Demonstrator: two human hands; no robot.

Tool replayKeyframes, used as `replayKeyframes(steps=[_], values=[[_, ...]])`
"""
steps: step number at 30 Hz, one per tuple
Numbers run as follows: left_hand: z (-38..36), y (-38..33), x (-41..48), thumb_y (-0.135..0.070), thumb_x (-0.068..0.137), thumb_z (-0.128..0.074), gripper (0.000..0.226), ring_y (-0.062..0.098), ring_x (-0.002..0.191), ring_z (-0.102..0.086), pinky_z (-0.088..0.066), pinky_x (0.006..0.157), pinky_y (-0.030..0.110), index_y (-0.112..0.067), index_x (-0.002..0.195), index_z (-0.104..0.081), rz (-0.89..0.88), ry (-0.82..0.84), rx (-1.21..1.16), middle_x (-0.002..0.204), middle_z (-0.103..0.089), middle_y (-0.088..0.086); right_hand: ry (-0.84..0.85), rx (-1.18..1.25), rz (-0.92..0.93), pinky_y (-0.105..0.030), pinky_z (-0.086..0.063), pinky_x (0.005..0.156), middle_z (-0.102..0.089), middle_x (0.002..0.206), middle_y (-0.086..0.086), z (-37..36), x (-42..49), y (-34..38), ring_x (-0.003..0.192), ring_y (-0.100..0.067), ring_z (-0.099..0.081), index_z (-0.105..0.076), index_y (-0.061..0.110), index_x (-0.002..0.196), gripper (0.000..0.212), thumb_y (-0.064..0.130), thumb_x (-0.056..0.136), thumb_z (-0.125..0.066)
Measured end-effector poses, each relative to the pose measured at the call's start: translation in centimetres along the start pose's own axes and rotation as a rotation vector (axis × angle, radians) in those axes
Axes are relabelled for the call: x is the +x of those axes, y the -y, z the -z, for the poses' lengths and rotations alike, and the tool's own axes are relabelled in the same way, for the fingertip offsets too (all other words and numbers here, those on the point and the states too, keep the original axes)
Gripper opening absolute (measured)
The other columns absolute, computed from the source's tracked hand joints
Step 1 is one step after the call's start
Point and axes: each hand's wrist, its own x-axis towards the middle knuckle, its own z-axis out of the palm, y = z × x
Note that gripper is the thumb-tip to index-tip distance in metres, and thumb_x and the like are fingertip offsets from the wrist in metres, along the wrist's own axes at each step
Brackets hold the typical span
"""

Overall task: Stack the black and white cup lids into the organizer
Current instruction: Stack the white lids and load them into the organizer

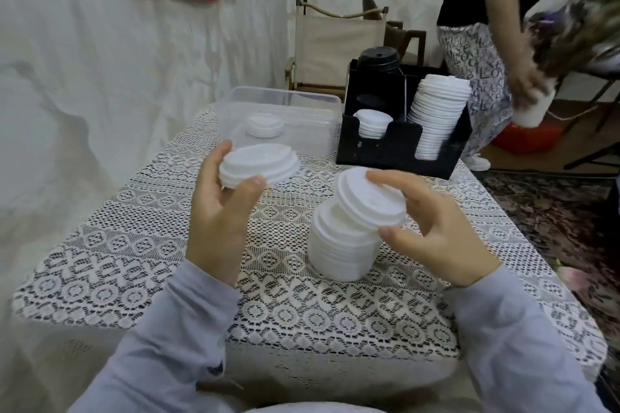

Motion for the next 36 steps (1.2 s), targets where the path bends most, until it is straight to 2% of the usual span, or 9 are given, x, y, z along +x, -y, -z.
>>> replayKeyframes(steps=[2, 5, 9, 14, 18, 23, 28, 33, 36], values=[[-0.3, 0.0, -0.1, -0.039, 0.054, -0.066, 0.082, 0.011, 0.109, -0.057, -0.048, 0.087, 0.024, -0.02, 0.13, -0.044, -0.009, -0.024, 0.0, 0.113, -0.055, -0.009, 0.048, -0.031, -0.043, -0.048, -0.035, 0.108, -0.053, 0.13, 0.007, -0.2, -0.1, -0.4, 0.126, -0.014, -0.047, -0.058, 0.04, 0.123, 0.055, 0.033, 0.069, -0.066], [-1.0, 0.2, -0.5, -0.038, 0.057, -0.065, 0.068, 0.014, 0.113, -0.057, -0.046, 0.093, 0.03, -0.028, 0.121, -0.047, 0.004, 0.074, 0.02, 0.116, -0.055, -0.007, 0.095, -0.081, -0.082, -0.045, -0.032, 0.111, -0.048, 0.134, 0.006, -0.8, 0.2, -0.2, 0.128, -0.009, -0.043, -0.056, 0.048, 0.122, 0.054, 0.038, 0.069, -0.064], [-1.9, 0.9, -1.0, -0.038, 0.058, -0.065, 0.064, 0.02, 0.119, -0.054, -0.043, 0.102, 0.041, -0.031, 0.119, -0.047, 0.025, 0.178, 0.043, 0.122, -0.054, 0.001, 0.148, -0.134, -0.137, -0.04, -0.027, 0.114, -0.044, 0.136, 0.01, -1.5, 0.7, 0.3, 0.129, -0.002, -0.039, -0.052, 0.055, 0.116, 0.055, 0.044, 0.062, -0.057], [-2.4, 1.4, -1.4, -0.043, 0.058, -0.062, 0.067, 0.015, 0.118, -0.055, -0.047, 0.094, 0.031, -0.036, 0.122, -0.044, 0.044, 0.261, 0.097, 0.126, -0.053, -0.002, 0.196, -0.122, -0.12, -0.042, -0.031, 0.112, -0.049, 0.134, 0.005, -1.9, 0.7, -0.2, 0.128, -0.006, -0.042, -0.059, 0.024, 0.127, 0.065, 0.037, 0.063, -0.056], [-2.2, 1.5, -1.5, -0.044, 0.059, -0.062, 0.07, 0.009, 0.115, -0.056, -0.047, 0.092, 0.025, -0.033, 0.125, -0.041, 0.039, 0.276, 0.102, 0.125, -0.053, -0.003, 0.209, -0.071, -0.112, -0.045, -0.032, 0.111, -0.05, 0.133, 0.005, -1.4, 0.5, -0.2, 0.128, -0.009, -0.044, -0.059, 0.031, 0.124, 0.061, 0.031, 0.063, -0.056], [-2.4, 1.2, -1.9, -0.04, 0.06, -0.063, 0.07, -0.01, 0.104, -0.057, -0.045, 0.08, 0.006, -0.028, 0.125, -0.037, 0.026, 0.356, 0.153, 0.12, -0.052, -0.011, 0.245, -0.045, -0.111, -0.045, -0.033, 0.111, -0.05, 0.136, 0.003, -1.2, 0.3, -0.5, 0.129, -0.011, -0.044, -0.061, 0.027, 0.121, 0.056, 0.028, 0.066, -0.058], [-1.9, 2.0, -1.8, -0.036, 0.057, -0.072, 0.068, 0.002, 0.113, -0.057, -0.047, 0.088, 0.015, -0.032, 0.119, -0.045, 0.041, 0.376, 0.196, 0.126, -0.053, -0.007, 0.248, -0.015, -0.12, -0.043, -0.033, 0.112, -0.048, 0.138, 0.006, -1.2, 0.0, -0.6, 0.13, -0.009, -0.043, -0.06, 0.029, 0.123, 0.051, 0.039, 0.074, -0.066], [-1.4, 2.5, -1.8, -0.035, 0.052, -0.077, 0.072, 0.011, 0.115, -0.058, -0.049, 0.092, 0.025, -0.034, 0.118, -0.047, 0.049, 0.4, 0.269, 0.126, -0.055, -0.006, 0.228, 0.007, -0.141, -0.037, -0.036, 0.11, -0.051, 0.138, 0.008, -1.3, -0.1, -0.6, 0.128, -0.007, -0.046, -0.048, 0.02, 0.137, 0.072, 0.04, 0.072, -0.071], [-1.3, 2.6, -1.8, -0.036, 0.05, -0.077, 0.071, 0.01, 0.113, -0.059, -0.049, 0.09, 0.022, -0.034, 0.115, -0.048, 0.074, 0.405, 0.276, 0.123, -0.057, -0.006, 0.235, 0.006, -0.142, -0.029, -0.037, 0.109, -0.051, 0.138, 0.01, -1.3, -0.2, -0.6, 0.127, -0.004, -0.047, -0.047, 0.021, 0.137, 0.073, 0.039, 0.071, -0.072]])
